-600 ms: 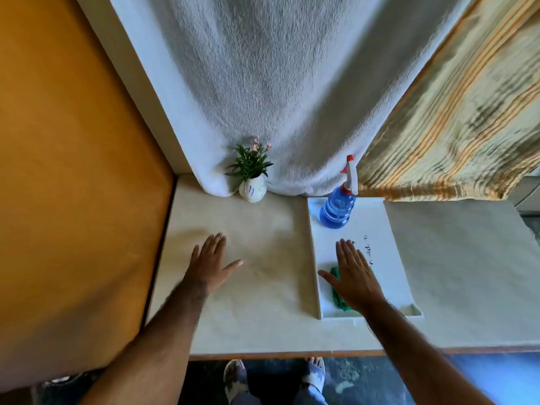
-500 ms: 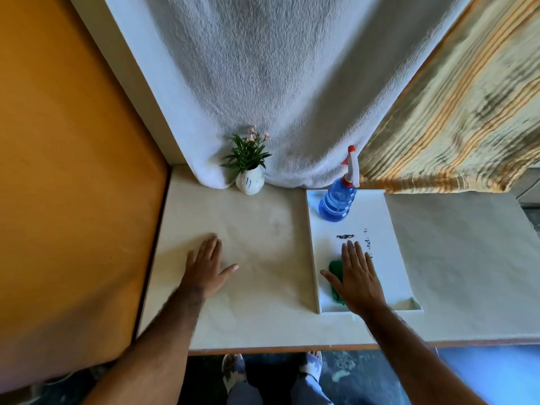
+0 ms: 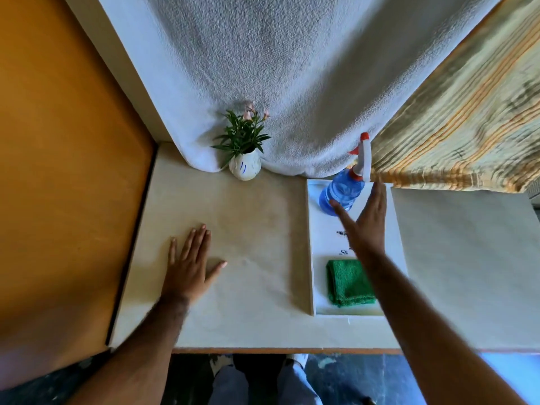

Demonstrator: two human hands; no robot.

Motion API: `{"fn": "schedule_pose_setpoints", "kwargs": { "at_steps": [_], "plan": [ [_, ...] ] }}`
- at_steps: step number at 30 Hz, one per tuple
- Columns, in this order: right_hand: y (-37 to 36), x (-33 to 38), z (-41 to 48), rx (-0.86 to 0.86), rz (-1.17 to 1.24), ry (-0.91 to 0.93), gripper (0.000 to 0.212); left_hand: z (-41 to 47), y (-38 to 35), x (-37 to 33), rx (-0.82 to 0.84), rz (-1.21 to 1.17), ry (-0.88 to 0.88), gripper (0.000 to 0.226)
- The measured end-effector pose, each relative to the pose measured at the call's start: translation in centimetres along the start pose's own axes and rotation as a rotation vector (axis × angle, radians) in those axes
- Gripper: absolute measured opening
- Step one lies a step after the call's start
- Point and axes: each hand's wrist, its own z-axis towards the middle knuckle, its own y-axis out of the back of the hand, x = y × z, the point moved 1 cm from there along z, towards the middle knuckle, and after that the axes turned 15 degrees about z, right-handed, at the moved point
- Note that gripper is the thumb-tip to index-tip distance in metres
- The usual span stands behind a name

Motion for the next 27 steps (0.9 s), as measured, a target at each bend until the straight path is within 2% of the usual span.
{"fn": "schedule_pose_setpoints", "kwargs": {
  "at_steps": [2,7,11,13,18,22,27],
  "plan": [
    [0.1,1.5,3.5,-0.046,0.162,0.032,0.108,-0.1,-0.6,0.1,-0.047,0.021,0.008,0.088],
    [-0.7,2.6,8.3,0.013,0.368,0.085,0.077,-0.1,-1.6,0.3,-0.063,0.029,0.018,0.091],
    [-1.6,2.9,8.7,-0.084,0.460,0.035,0.041,-0.1,-2.2,0.5,-0.078,0.037,0.016,0.092],
    [-1.9,3.9,8.5,-0.075,0.433,0.051,0.039,-0.2,-2.3,0.6,-0.091,0.035,0.022,0.091],
    [-5.2,8.8,5.5,0.139,0.420,0.170,0.031,-0.2,-2.4,0.5,-0.088,0.034,0.032,0.090],
    [-9.8,9.9,1.4,0.235,0.549,0.013,0.021,-0.5,-2.3,0.4,-0.129,0.040,0.042,0.087],
    [-12.8,9.6,-1.9,0.308,0.549,-0.120,0.042,-0.2,-2.2,0.4,-0.138,0.042,0.046,0.085]
  ]
}}
